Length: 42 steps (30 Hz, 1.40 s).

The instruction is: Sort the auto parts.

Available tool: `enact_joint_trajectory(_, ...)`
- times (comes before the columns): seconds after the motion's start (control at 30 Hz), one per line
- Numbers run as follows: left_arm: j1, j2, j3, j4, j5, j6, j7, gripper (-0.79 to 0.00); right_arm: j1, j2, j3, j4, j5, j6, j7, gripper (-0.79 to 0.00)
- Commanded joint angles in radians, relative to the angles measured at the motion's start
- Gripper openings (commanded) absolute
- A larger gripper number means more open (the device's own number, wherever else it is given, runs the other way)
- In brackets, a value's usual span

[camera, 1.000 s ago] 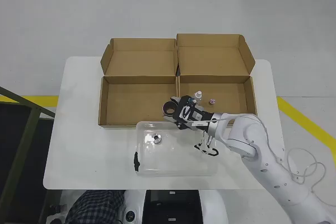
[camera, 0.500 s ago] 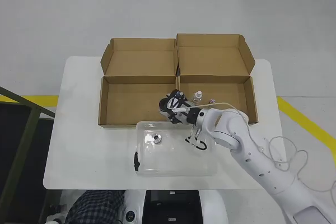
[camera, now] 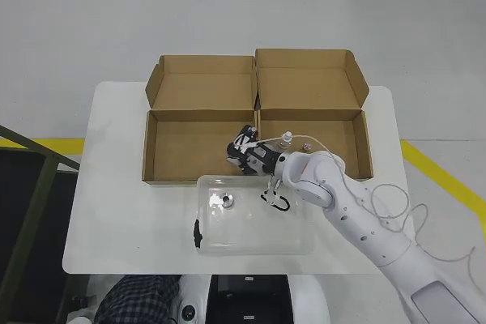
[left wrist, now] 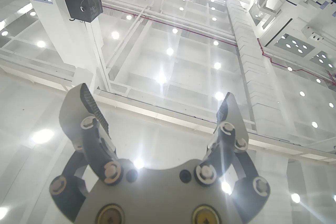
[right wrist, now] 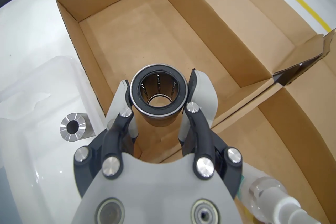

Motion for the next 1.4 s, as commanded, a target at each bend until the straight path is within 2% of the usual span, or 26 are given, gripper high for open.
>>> enact_joint_trajectory(0.0,0.000,0.000,0.000,0.000,0.000,0.000,0.000,0.000,0.000,-0.003,-0.005,0.002,-0.016,0.005,0.004,-0.757)
enact_joint_trajectory(0.47,0.000,0.000,0.000,0.000,0.000,0.000,0.000,0.000,-0.004,-0.024,-0.016,0.019,-0.067,0.013,0.028,-0.514)
enact_joint_trajectory(1.07,0.000,0.000,0.000,0.000,0.000,0.000,0.000,0.000,-0.009,-0.037,0.017,0.018,-0.094,-0.005,0.054,-0.366)
enact_joint_trajectory(1.37,0.000,0.000,0.000,0.000,0.000,0.000,0.000,0.000,-0.063,-0.020,0.079,-0.124,-0.134,-0.039,0.060,-0.320)
